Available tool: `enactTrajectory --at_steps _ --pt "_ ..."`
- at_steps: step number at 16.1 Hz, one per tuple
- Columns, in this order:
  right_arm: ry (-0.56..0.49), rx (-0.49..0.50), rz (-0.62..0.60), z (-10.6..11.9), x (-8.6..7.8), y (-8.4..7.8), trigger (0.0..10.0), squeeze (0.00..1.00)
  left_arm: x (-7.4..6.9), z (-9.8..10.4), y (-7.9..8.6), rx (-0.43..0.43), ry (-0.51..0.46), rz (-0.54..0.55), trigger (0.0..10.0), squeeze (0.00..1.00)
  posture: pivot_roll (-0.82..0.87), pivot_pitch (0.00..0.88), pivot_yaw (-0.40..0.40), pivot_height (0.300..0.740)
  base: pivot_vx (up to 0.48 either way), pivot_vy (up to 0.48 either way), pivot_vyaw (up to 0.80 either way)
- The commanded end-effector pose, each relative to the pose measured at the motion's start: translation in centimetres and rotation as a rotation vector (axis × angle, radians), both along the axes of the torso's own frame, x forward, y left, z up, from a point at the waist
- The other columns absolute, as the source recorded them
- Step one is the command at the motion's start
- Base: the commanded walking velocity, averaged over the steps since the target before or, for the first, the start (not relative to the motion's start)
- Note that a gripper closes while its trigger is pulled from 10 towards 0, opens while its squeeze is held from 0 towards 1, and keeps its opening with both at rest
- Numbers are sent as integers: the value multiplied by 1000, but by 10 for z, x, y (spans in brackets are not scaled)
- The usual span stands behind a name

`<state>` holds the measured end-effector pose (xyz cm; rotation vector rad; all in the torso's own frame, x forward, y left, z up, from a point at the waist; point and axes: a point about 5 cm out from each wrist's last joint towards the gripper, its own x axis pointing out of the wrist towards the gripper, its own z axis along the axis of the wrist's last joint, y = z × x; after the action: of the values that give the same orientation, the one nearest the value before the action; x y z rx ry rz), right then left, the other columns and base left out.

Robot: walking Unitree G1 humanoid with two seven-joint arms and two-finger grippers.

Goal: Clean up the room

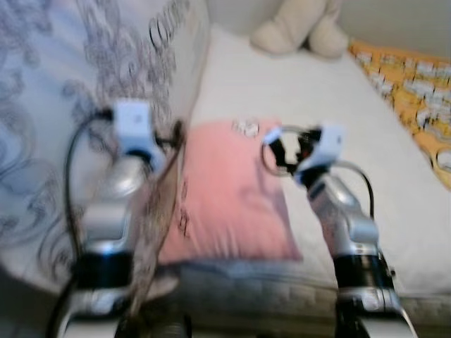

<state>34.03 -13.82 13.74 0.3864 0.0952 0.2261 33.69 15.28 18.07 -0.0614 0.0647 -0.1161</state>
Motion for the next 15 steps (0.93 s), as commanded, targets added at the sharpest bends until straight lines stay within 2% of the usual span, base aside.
enactTrajectory --at_steps 1,3,5,7,10,11,12,13,15 --pt "29 41 -29 0 3 -9 10000 1000 4 -4 0 -40 50 -7 10000 1000 103 0 -89 697 0 0 0" --pt "38 59 -46 2 5 -19 10000 1000 12 2 4 -121 76 -13 10000 1000 101 0 -94 697 0 0 0" --pt "54 68 -101 2 3 -30 10000 1000 14 5 6 -160 102 -35 10000 1000 99 0 -96 697 0 0 0" --pt "120 93 -153 -10 2 -40 10000 1000 17 -1 8 -131 138 -47 10000 1000 95 0 -97 697 0 0 0" --pt "198 131 -114 -24 6 -35 10000 1000 19 -16 6 -97 202 -54 10000 1000 98 0 -98 697 0 0 0" --pt "236 131 -102 -29 7 -33 10000 871 19 -22 5 -83 221 -58 10000 1000 99 0 -99 697 0 0 0" --pt "264 148 -81 -33 10 -30 10000 0 21 -31 5 -79 252 -53 10000 271 103 0 -101 697 0 0 0" --pt "272 160 -70 -34 12 -28 10000 0 23 -35 6 -91 265 -48 10000 0 104 0 -104 697 0 0 0" --pt "293 193 -60 -35 16 -25 10000 0 25 -43 8 -125 308 -34 10000 0 104 0 -106 697 0 0 0"
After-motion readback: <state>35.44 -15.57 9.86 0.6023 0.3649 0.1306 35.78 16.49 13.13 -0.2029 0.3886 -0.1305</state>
